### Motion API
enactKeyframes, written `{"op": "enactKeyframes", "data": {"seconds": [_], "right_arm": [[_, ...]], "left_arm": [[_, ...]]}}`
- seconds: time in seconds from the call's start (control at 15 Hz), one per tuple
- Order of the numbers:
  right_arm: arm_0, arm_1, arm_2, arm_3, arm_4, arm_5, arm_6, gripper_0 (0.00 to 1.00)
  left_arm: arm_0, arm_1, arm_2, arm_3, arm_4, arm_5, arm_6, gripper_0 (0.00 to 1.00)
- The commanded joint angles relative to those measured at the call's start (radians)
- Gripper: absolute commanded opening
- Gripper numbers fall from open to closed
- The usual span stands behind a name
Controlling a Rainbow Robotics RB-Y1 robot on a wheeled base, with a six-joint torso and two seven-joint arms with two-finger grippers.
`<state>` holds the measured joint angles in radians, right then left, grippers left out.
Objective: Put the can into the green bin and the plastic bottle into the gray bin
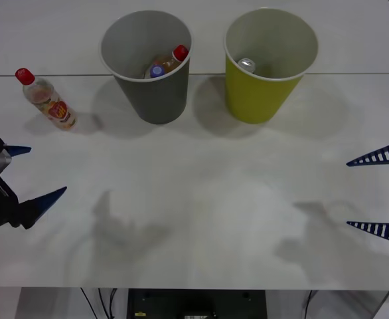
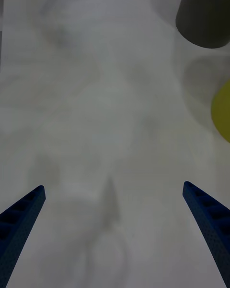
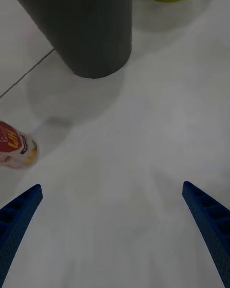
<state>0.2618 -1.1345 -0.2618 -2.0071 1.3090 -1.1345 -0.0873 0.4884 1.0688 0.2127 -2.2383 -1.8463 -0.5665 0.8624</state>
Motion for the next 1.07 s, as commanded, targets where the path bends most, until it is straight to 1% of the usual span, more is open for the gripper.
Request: {"op": "enactKeyframes", "data": {"seconds": [0.07,0.2,0.33,0.4,0.47,0.53,0.67,0.73,0.93,1.07], "right_arm": [[0.0,0.0,0.0,0.0,0.0,0.0,0.0,1.0],[0.0,0.0,0.0,0.0,0.0,0.0,0.0,1.0],[0.0,0.0,0.0,0.0,0.0,0.0,0.0,1.0],[0.0,0.0,0.0,0.0,0.0,0.0,0.0,1.0],[0.0,0.0,0.0,0.0,0.0,0.0,0.0,1.0],[0.0,0.0,0.0,0.0,0.0,0.0,0.0,1.0],[0.0,0.0,0.0,0.0,0.0,0.0,0.0,1.0],[0.0,0.0,0.0,0.0,0.0,0.0,0.0,1.0],[0.0,0.0,0.0,0.0,0.0,0.0,0.0,1.0],[0.0,0.0,0.0,0.0,0.0,0.0,0.0,1.0]], "left_arm": [[-0.005,-0.012,-0.099,0.017,-0.192,0.169,0.216,1.0],[-0.019,-0.013,-0.167,0.058,-0.314,0.289,0.379,1.0],[-0.059,-0.04,-0.225,0.144,-0.412,0.407,0.471,1.0],[-0.074,-0.058,-0.24,0.177,-0.446,0.438,0.483,1.0],[-0.099,-0.093,-0.263,0.233,-0.492,0.49,0.483,1.0],[-0.116,-0.132,-0.273,0.278,-0.518,0.528,0.483,1.0],[-0.142,-0.202,-0.274,0.339,-0.548,0.57,0.484,1.0],[-0.157,-0.245,-0.274,0.374,-0.548,0.591,0.484,1.0],[-0.214,-0.339,-0.274,0.46,-0.55,0.628,0.483,1.0],[-0.261,-0.385,-0.274,0.519,-0.548,0.642,0.481,1.0]]}}
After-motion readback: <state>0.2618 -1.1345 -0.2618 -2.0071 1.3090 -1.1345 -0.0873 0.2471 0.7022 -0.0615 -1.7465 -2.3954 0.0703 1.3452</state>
